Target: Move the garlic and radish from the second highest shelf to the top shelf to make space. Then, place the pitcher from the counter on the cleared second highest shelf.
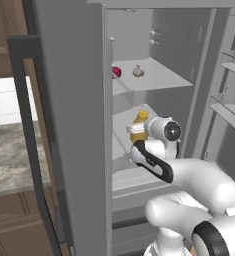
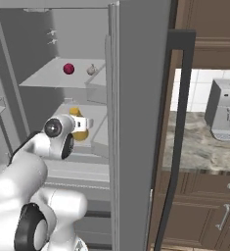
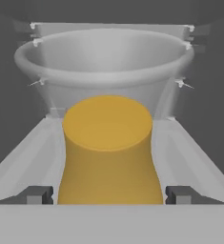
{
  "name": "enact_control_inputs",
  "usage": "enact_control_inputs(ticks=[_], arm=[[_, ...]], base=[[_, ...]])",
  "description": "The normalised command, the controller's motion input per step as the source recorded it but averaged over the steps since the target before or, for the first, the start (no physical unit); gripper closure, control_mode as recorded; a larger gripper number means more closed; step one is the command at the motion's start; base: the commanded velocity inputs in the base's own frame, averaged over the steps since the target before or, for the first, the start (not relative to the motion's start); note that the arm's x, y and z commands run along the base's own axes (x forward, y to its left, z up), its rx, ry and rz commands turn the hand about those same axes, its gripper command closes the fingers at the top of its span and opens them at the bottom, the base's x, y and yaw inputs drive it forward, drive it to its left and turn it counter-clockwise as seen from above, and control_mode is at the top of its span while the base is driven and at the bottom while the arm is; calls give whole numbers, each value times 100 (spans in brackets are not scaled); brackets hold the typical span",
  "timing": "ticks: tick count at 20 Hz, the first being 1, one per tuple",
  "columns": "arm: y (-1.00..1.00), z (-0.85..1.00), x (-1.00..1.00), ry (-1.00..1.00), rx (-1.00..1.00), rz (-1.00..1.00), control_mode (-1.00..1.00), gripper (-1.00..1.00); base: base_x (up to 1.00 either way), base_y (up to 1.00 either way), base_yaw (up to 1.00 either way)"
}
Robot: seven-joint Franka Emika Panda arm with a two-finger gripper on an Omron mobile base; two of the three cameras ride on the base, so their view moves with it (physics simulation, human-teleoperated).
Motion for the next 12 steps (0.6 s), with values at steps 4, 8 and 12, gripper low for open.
enact_control_inputs(ticks=[4,8,12], arm=[[21,-7,54,0,0,0,-100,100],[15,-10,55,0,0,0,-100,100],[0,-24,48,0,0,0,-100,100]], base=[[0,0,0],[0,0,0],[0,0,0]])
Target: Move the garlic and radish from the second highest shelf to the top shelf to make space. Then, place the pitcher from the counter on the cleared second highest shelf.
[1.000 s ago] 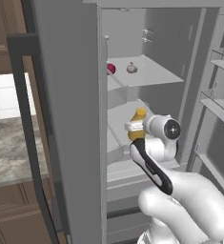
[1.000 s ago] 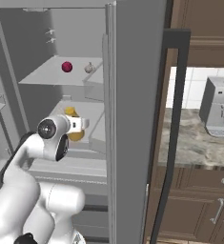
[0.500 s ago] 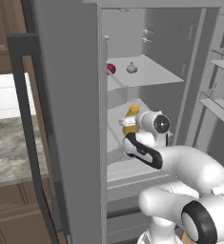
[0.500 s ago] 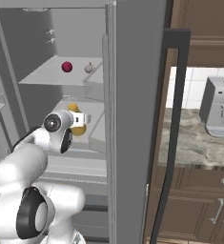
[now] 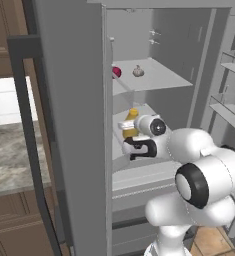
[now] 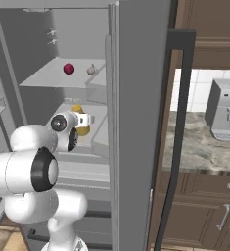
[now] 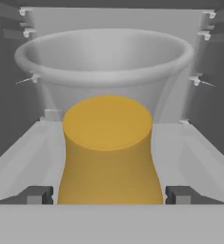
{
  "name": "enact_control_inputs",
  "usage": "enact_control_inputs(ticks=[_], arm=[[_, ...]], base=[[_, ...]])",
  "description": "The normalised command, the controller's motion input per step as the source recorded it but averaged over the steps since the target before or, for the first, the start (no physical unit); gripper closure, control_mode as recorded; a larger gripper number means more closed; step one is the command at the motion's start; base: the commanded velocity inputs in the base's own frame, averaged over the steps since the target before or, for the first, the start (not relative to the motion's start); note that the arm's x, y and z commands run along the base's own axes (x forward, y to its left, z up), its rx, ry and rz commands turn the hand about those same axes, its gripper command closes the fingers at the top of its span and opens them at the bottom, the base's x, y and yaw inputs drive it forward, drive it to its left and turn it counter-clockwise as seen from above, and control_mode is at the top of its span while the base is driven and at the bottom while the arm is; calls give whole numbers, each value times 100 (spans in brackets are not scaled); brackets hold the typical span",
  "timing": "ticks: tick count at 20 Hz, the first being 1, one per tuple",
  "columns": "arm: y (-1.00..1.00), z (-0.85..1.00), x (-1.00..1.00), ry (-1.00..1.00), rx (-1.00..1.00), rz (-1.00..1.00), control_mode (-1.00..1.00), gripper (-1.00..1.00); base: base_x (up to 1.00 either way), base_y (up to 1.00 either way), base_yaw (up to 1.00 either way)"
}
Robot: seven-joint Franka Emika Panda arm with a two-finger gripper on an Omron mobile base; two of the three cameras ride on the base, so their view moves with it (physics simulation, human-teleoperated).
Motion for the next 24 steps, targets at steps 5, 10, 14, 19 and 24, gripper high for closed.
enact_control_inputs(ticks=[5,10,14,19,24], arm=[[0,-24,48,0,0,0,-100,100],[0,-17,46,0,0,0,-100,100],[0,-16,40,0,0,0,-100,-100],[0,-5,9,0,0,0,-100,-100],[0,7,0,0,0,0,-100,-100]], base=[[0,0,0],[0,0,0],[0,0,0],[0,0,0],[0,0,0]])
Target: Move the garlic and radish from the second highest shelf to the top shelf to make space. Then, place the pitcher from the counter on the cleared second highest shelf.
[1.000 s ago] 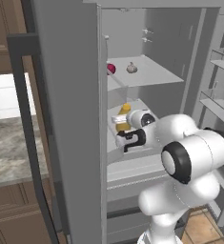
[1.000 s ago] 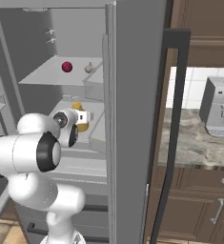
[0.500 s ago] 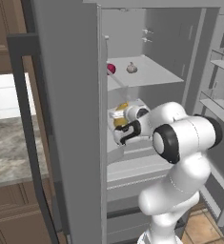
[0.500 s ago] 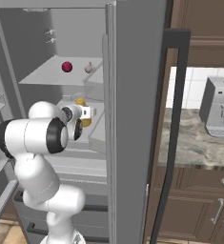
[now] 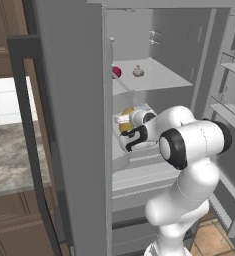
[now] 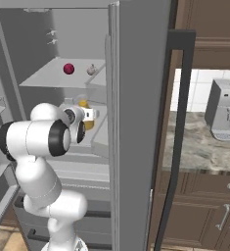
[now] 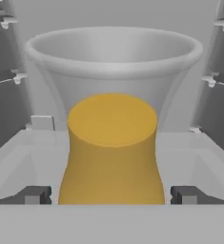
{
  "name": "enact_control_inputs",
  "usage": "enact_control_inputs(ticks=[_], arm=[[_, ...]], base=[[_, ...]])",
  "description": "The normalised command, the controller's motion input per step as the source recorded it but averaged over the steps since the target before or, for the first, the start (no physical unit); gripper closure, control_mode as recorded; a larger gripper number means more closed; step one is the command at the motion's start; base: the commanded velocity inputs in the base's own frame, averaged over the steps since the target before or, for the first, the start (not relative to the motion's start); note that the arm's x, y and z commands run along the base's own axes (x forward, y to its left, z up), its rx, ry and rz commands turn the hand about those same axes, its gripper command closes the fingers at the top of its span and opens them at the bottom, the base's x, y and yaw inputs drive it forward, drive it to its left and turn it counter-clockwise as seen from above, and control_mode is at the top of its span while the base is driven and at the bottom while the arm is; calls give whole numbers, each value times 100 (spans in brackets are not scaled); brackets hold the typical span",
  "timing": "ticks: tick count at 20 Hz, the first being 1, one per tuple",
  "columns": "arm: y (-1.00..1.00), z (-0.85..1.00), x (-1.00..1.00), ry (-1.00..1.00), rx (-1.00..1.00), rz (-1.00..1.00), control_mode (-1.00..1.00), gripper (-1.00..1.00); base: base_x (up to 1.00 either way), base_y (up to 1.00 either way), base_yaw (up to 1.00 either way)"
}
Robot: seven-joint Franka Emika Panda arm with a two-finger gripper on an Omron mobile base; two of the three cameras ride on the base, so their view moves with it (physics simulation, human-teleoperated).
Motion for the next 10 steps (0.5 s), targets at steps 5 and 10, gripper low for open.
enact_control_inputs(ticks=[5,10], arm=[[1,27,0,0,0,0,-100,-100],[0,24,-1,0,0,0,-100,-100]], base=[[0,0,0],[0,0,0]])
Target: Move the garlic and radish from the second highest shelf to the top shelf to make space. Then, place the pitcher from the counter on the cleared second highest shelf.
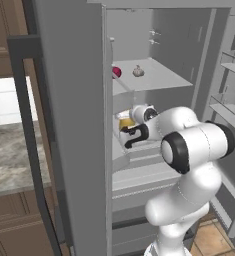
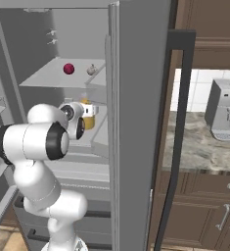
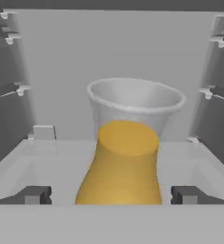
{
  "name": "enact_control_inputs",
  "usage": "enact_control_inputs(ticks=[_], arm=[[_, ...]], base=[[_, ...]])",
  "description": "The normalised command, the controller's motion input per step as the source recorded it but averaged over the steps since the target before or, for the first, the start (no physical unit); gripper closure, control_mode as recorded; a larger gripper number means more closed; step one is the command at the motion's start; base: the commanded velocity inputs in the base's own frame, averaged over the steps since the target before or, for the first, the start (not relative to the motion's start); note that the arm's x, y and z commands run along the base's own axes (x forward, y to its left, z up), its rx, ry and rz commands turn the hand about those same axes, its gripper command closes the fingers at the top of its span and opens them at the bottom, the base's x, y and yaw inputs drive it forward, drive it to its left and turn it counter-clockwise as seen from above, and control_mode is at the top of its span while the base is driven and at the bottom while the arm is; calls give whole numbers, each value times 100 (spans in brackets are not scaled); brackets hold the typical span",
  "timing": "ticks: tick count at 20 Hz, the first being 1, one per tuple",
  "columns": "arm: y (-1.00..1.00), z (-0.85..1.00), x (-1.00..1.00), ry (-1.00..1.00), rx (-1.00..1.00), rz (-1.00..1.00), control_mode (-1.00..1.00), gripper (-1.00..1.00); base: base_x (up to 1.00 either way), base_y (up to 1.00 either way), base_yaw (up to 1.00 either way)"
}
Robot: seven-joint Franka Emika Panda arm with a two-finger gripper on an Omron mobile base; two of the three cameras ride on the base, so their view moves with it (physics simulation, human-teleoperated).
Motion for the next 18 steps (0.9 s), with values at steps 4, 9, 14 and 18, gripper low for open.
enact_control_inputs(ticks=[4,9,14,18], arm=[[0,8,-9,0,0,0,-100,-100],[0,8,-21,0,0,0,-100,-100],[6,29,-35,2,-3,0,-100,-100],[11,41,-53,13,-7,0,-100,-100]], base=[[0,0,0],[0,0,0],[0,0,0],[0,0,0]])
